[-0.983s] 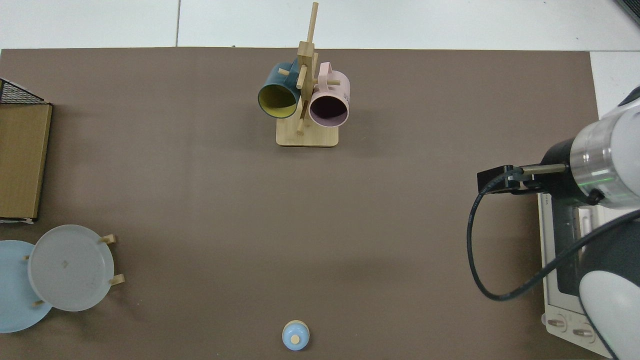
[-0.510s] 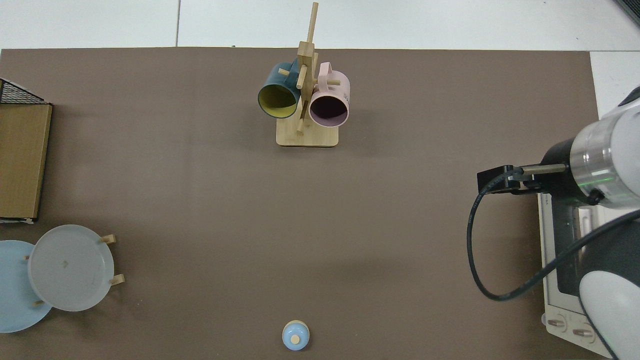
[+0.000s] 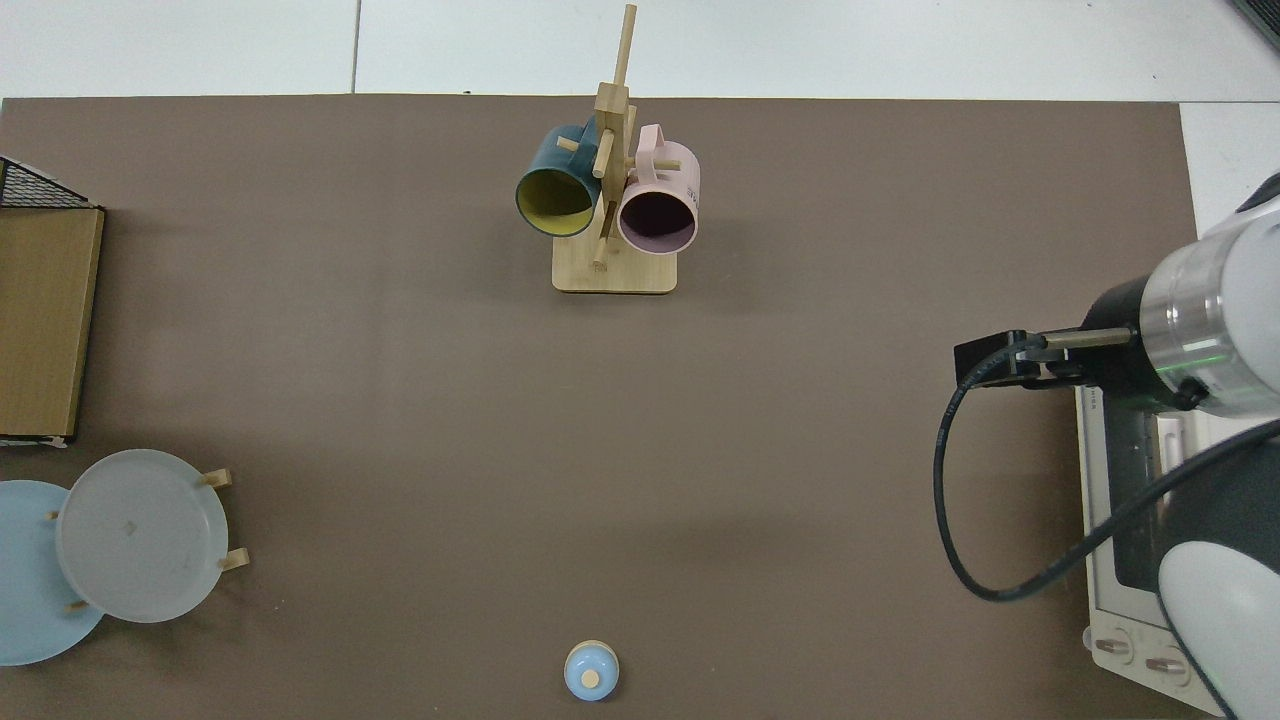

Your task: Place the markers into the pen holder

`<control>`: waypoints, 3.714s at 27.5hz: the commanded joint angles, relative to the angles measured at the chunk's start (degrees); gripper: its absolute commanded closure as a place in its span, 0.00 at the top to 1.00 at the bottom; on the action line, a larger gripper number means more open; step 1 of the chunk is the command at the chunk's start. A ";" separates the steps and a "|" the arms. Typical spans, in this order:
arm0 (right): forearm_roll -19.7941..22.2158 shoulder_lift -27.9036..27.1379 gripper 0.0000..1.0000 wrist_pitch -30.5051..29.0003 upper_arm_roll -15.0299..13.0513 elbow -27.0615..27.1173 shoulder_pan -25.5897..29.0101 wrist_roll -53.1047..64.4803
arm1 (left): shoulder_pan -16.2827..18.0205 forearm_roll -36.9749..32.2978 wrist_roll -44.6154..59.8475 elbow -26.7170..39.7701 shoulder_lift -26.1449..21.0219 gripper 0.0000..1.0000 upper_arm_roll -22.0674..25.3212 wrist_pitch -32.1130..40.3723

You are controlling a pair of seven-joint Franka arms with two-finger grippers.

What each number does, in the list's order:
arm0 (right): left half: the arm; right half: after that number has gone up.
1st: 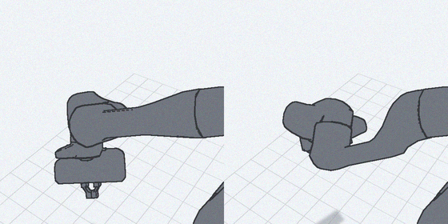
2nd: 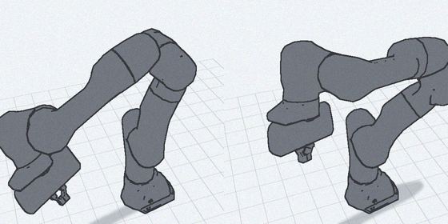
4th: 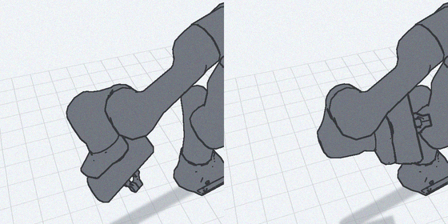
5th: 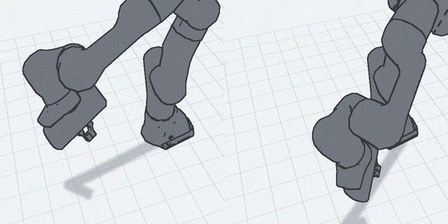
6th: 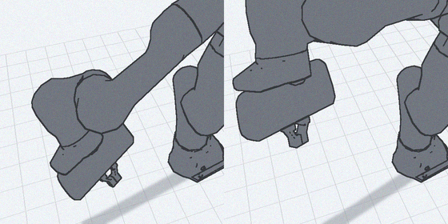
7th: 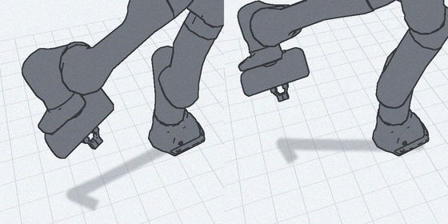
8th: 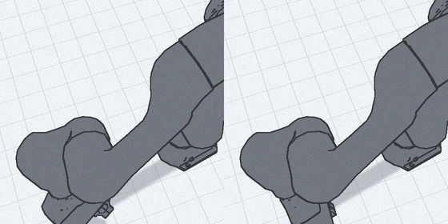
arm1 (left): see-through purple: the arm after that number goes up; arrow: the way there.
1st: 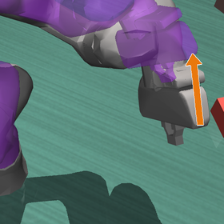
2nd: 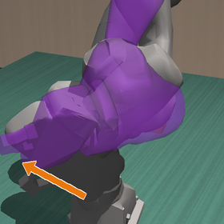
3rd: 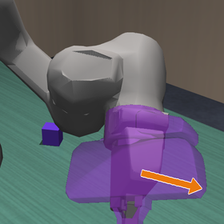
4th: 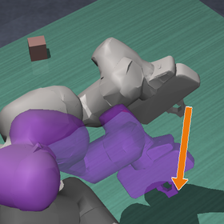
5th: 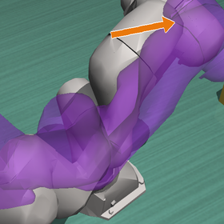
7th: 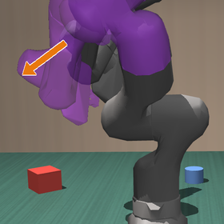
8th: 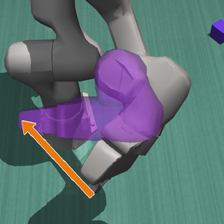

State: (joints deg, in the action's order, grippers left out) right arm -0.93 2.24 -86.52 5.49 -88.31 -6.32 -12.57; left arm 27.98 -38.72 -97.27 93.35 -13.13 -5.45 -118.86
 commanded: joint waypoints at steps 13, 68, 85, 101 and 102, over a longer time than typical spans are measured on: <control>-1.00 -0.04 1.00 0.47 0.40 0.60 1.14 1.67 | -0.55 -0.48 0.59 2.36 1.00 0.00 0.62 -1.38; -1.00 -0.04 1.00 0.47 0.40 0.60 1.22 1.67 | -27.52 24.21 0.14 -11.52 5.57 0.97 25.05 14.08; -1.00 -0.04 1.00 0.47 0.40 0.60 1.14 1.67 | -29.38 34.24 43.71 -10.29 12.69 1.00 20.23 37.11; -1.00 -0.04 1.00 0.47 0.40 0.60 1.14 1.67 | -32.55 36.79 64.56 -7.30 16.03 1.00 14.60 37.56; -1.00 -0.04 1.00 0.47 0.40 0.60 1.14 1.67 | -32.55 36.79 65.36 -7.30 16.03 1.00 14.42 37.65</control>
State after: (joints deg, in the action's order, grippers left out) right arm -0.93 2.24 -86.52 5.46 -88.31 -6.30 -12.57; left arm -3.27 -2.47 -37.19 83.58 0.54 10.37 -80.86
